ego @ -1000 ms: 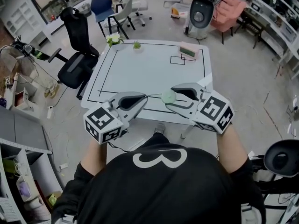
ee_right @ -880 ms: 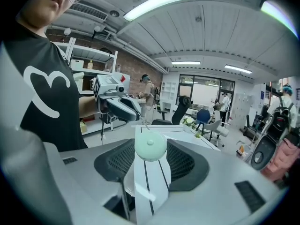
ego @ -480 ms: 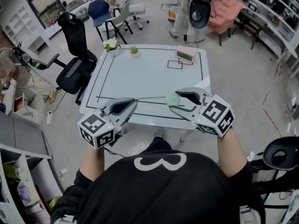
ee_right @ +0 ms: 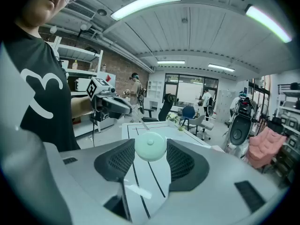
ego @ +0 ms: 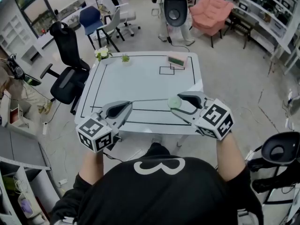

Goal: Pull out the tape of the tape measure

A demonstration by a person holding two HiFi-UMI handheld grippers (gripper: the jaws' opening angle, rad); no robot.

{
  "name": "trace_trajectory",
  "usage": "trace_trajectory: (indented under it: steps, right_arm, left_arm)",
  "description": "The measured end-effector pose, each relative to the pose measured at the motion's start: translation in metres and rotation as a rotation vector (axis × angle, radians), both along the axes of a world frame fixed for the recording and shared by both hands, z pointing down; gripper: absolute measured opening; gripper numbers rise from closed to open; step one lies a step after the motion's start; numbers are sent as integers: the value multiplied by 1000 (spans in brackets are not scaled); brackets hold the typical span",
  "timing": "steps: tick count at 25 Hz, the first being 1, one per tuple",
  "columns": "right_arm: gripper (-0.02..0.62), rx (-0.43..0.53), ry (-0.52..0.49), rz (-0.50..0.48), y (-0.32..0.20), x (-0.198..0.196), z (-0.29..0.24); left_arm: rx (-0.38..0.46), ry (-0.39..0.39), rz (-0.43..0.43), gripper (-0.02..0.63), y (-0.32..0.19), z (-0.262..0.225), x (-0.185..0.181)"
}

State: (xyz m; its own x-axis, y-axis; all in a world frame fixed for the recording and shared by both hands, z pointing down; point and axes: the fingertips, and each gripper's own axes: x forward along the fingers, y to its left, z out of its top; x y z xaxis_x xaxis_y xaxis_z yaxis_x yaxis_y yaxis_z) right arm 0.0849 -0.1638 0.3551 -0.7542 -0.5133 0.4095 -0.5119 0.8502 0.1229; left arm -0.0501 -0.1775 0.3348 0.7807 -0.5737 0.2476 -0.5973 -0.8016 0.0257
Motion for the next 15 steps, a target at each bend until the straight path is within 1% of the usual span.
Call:
trace_trajectory:
  steps: [7, 12, 15]
  right_arm:
    - [221, 9, -11, 57, -9, 13, -2]
    - [221, 14, 1, 65, -12, 13, -2]
    - [221, 14, 15, 65, -13, 10, 2]
  left_arm:
    - [8, 22, -52, 6, -11, -3, -14]
    - [23, 28, -93, 6, -12, -6, -26]
    - [36, 18, -122, 6, -11, -4, -35]
